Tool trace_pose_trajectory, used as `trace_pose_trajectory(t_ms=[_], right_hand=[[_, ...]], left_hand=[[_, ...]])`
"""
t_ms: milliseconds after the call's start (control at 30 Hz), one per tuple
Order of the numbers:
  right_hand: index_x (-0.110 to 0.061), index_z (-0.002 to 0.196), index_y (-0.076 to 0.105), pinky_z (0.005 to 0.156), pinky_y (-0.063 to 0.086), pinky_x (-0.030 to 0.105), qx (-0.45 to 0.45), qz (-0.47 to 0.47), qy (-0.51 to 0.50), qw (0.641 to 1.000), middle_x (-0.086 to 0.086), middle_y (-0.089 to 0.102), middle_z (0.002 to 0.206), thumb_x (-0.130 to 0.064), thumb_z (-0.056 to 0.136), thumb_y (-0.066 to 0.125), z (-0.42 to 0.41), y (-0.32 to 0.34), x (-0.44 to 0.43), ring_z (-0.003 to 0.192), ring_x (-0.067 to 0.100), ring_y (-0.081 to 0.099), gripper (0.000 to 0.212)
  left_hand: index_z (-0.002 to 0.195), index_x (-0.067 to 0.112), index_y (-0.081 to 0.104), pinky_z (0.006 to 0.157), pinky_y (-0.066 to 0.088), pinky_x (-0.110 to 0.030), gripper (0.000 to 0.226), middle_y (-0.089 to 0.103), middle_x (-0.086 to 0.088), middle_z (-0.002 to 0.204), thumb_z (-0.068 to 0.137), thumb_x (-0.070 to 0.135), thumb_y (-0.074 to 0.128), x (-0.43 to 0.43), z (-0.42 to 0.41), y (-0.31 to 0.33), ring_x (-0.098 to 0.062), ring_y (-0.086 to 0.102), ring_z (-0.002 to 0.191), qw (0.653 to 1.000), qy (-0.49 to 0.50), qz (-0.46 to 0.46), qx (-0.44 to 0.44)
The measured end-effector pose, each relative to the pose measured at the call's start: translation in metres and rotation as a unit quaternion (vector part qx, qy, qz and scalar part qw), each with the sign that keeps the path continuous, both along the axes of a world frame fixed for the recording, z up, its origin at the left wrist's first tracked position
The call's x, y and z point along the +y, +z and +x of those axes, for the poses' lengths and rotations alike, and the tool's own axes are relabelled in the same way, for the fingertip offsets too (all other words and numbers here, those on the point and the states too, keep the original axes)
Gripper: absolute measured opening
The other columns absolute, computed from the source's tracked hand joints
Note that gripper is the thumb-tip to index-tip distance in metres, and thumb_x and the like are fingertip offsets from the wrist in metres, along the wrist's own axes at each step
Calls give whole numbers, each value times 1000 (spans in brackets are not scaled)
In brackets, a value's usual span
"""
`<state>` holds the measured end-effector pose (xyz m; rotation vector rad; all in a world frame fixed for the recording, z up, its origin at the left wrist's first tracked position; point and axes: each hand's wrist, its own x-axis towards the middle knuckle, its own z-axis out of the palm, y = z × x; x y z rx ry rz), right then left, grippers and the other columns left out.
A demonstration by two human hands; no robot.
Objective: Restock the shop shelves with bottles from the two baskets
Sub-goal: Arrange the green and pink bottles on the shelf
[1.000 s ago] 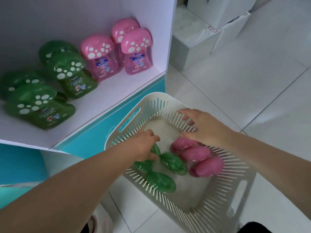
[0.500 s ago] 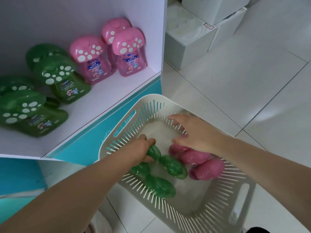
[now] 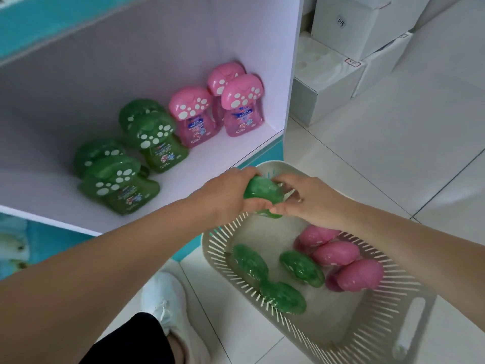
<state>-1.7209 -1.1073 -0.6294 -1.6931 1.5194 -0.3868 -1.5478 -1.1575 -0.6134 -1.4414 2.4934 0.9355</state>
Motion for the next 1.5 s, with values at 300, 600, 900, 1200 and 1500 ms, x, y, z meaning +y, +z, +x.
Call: trace_pose_trajectory(t_ms=[300, 600, 900, 1200, 1500], right_hand=[[-12, 110, 61, 84, 53, 43, -88, -22, 10, 996, 4, 65, 98, -23, 88, 62, 45, 43, -36, 85, 20, 66, 25], [-12, 120, 55, 85, 53, 45, -111, -41, 6, 993, 9, 63, 108, -21, 95, 53, 112, 53, -59, 91, 25, 65, 27], [-19, 131, 50, 92, 51, 44, -200, 45, -3, 979, 5, 60, 120, -16, 88, 62, 167, 28, -69, 101, 23, 62, 44], [-27, 142, 36, 108, 38, 40, -270, 160, 2, 949, -3, 48, 140, -10, 85, 66, 184, 11, -67, 125, 20, 50, 66], [-22, 143, 35, 107, 40, 39, -220, 154, -18, 963, -4, 42, 144, -13, 86, 65, 164, 7, -65, 124, 17, 48, 66]], left_hand=[[123, 28, 41, 91, 48, -35, 67, 56, 3, 111, 68, 57, 67, -7, 60, 62, -19, 57, 98, 991, 131, 2, 34], [138, 28, 30, 78, 37, -27, 63, 55, -8, 120, 85, 51, 56, -9, 100, 82, -21, 50, 91, 979, 146, -117, -76], [134, 12, 38, 102, 34, -38, 61, 35, -12, 130, 85, 38, 62, -9, 132, 53, -32, 40, 121, 956, 222, -129, -143], [138, 6, 30, 105, 32, -36, 65, 26, -14, 136, 89, 41, 54, -6, 148, 22, -30, 33, 123, 932, 237, -154, -226], [135, 13, 25, 102, 36, -37, 56, 23, -14, 136, 91, 32, 55, -7, 148, 18, -31, 35, 120, 937, 240, -145, -207]])
